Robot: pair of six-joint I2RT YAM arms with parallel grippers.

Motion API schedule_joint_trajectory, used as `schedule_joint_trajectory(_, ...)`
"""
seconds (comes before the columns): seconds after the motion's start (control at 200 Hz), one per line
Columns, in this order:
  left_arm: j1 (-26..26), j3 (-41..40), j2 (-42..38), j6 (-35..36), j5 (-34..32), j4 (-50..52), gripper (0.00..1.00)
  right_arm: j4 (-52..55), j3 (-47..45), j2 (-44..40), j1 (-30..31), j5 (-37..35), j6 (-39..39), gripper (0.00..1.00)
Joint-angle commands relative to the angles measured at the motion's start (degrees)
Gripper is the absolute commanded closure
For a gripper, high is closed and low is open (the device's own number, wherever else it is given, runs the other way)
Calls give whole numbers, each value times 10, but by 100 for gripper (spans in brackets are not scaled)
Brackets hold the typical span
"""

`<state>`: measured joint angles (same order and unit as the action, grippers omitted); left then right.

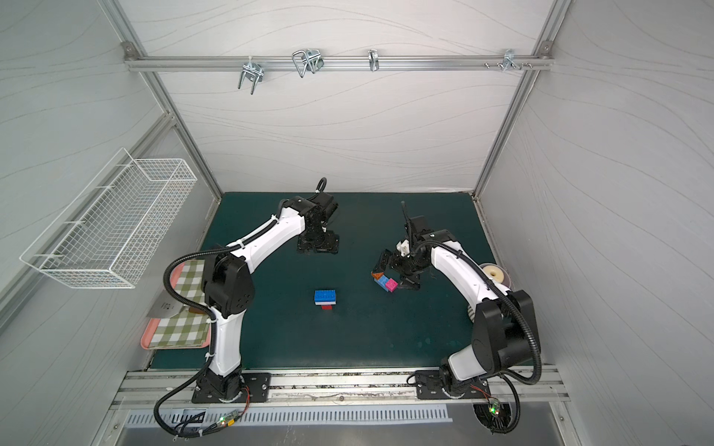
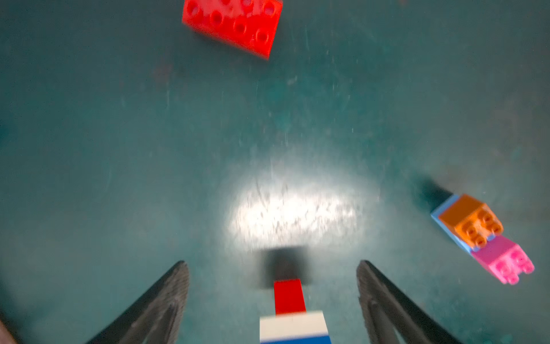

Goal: Assemble a carrot with lego
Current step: Pick up the lego brick from the center of the board.

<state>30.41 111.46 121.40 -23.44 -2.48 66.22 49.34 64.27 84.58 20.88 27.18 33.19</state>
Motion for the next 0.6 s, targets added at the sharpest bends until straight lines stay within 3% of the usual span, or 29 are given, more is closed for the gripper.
schedule_joint_trajectory(0.0,-13,63,42,73,-32,17,14,4,-13,-16,0,6,2,1)
schedule_joint_trajectory(0.125,-28,113,89,91,-55,16,15,7,-23,-17,-6,12,-4,1)
schedule_joint_trajectory(0.435,-54,180,164,126,-56,-30,2,28,-22,-16,-27,16,-24,1)
schedule_joint_trajectory(0.595,-59,207,196,132,-52,-48,1,33,-22,-14,-34,17,-30,1)
